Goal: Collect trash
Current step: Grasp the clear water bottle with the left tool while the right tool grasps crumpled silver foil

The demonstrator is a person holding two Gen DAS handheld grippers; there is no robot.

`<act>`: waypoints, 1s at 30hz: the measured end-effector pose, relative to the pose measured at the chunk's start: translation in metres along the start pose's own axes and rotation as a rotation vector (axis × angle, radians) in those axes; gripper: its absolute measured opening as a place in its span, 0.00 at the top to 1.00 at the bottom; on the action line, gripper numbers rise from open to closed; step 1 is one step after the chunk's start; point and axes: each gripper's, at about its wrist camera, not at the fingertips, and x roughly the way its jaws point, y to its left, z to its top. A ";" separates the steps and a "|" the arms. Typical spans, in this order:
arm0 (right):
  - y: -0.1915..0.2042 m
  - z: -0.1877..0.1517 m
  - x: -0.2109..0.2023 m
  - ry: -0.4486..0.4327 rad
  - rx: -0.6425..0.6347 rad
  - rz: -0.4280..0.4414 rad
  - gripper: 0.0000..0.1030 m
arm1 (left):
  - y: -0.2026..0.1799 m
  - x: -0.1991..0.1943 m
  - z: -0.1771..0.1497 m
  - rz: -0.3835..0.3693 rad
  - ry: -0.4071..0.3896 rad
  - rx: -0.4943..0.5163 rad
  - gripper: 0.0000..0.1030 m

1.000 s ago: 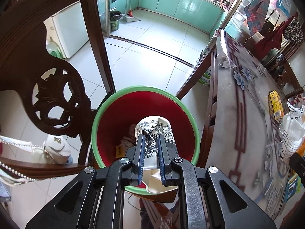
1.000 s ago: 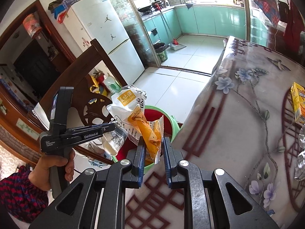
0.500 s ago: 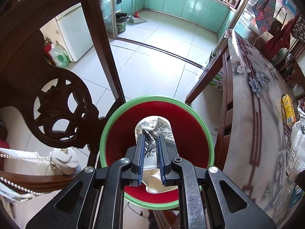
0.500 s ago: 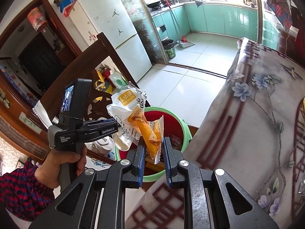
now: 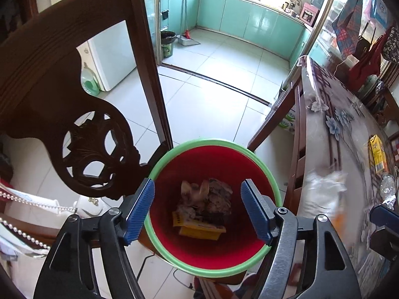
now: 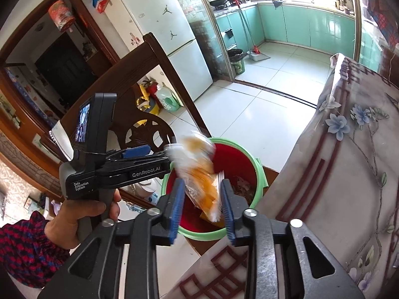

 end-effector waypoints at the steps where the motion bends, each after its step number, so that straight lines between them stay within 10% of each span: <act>1: -0.001 -0.001 -0.002 -0.006 0.005 0.000 0.64 | 0.001 -0.001 0.000 0.001 -0.001 -0.006 0.28; 30: -0.091 -0.077 -0.128 -0.167 0.260 -0.185 0.48 | -0.098 -0.039 -0.027 -0.143 -0.013 0.089 0.22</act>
